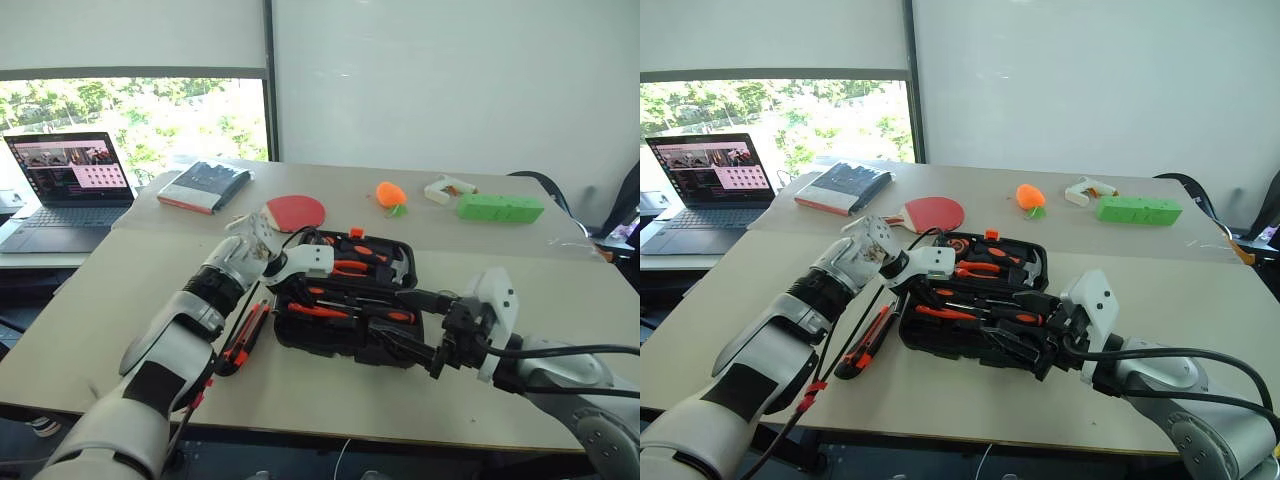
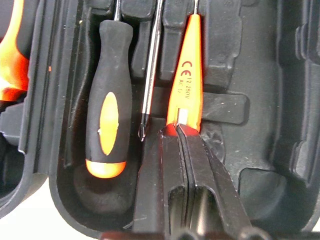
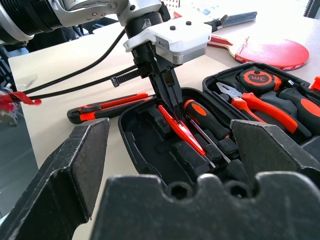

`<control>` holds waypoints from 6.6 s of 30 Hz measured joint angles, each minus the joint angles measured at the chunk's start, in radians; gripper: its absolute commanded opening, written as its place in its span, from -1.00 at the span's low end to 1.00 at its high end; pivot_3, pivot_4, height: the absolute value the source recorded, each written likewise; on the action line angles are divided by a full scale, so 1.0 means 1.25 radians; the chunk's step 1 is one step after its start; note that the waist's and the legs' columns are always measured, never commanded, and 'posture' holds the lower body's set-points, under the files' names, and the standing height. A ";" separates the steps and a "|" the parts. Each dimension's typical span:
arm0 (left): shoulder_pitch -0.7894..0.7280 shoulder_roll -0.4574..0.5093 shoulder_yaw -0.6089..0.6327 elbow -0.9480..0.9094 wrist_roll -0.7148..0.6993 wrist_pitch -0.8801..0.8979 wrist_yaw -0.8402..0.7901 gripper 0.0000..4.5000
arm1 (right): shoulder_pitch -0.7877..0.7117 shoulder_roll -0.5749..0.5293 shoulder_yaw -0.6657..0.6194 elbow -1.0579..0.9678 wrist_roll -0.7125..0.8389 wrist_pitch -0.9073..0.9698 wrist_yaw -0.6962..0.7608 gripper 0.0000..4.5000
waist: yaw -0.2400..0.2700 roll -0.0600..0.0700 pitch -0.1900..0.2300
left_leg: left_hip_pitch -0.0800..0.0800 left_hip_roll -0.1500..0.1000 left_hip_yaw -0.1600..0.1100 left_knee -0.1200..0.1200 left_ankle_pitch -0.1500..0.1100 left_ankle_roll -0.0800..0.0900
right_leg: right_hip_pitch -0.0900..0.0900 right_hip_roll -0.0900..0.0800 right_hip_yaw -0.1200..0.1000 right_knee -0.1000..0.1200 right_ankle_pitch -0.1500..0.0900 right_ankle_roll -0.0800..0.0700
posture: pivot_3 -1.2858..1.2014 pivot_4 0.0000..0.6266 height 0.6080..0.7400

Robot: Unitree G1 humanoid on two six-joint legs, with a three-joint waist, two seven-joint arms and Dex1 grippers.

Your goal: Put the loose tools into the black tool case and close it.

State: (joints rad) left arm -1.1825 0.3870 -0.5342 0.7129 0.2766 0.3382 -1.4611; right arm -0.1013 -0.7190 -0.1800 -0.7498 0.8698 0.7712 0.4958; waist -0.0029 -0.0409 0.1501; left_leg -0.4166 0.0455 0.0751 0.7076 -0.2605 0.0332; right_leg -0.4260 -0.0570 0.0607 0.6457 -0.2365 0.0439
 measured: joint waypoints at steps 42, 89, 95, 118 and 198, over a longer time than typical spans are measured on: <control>0.049 0.071 0.029 -0.146 -0.060 0.114 -0.005 -0.97 | -0.032 0.012 0.034 0.040 -0.018 0.000 0.023 1.00 | 0.001 0.000 0.001 | 0.000 0.000 0.000 0.000 0.000 0.000 | -0.001 0.000 0.000 0.000 0.000 0.000 | 0.03 -0.52 0.94; 0.219 0.407 -0.011 -0.642 -0.477 0.948 0.354 0.99 | -0.031 -0.132 -0.023 -0.022 0.055 0.002 0.204 1.00 | 0.006 -0.001 0.002 | 0.003 0.000 0.003 -0.004 0.001 -0.001 | -0.001 0.000 0.001 0.001 -0.001 -0.001 | 0.03 -0.52 0.94; 0.197 0.382 -0.030 -0.611 -0.480 0.946 0.374 0.99 | -0.028 -0.116 -0.016 -0.037 0.056 0.002 0.173 1.00 | 0.012 -0.001 0.002 | 0.005 0.000 0.003 -0.004 0.001 -0.001 | 0.001 0.000 0.001 0.001 -0.001 -0.001 | 0.03 -0.52 0.94; 0.170 0.461 -0.071 -0.330 -0.404 0.616 0.332 -0.27 | -0.024 -0.114 -0.018 -0.036 0.063 0.001 0.165 1.00 | 0.002 0.000 0.002 | 0.009 0.000 0.004 -0.005 0.002 -0.001 | 0.002 0.003 0.003 0.002 -0.001 -0.004 | 0.03 -0.52 0.94; -0.038 0.010 -0.143 -0.088 -0.131 -0.166 -0.102 -0.97 | 0.152 -0.152 -0.127 -0.088 0.099 0.001 0.089 1.00 | 0.011 -0.003 0.002 | -0.007 -0.006 -0.006 0.003 0.000 0.002 | -0.006 -0.002 0.003 0.001 0.000 0.003 | 0.03 -0.52 0.94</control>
State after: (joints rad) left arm -1.2302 0.3988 -0.7128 0.6027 0.1134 0.1311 -1.5887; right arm 0.0892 -0.9096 -0.3382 -0.8594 0.9940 0.7718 0.6077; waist 0.0106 -0.0443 0.1532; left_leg -0.4252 0.0379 0.0676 0.7114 -0.2602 0.0351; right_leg -0.4336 -0.0590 0.0642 0.6472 -0.2360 0.0471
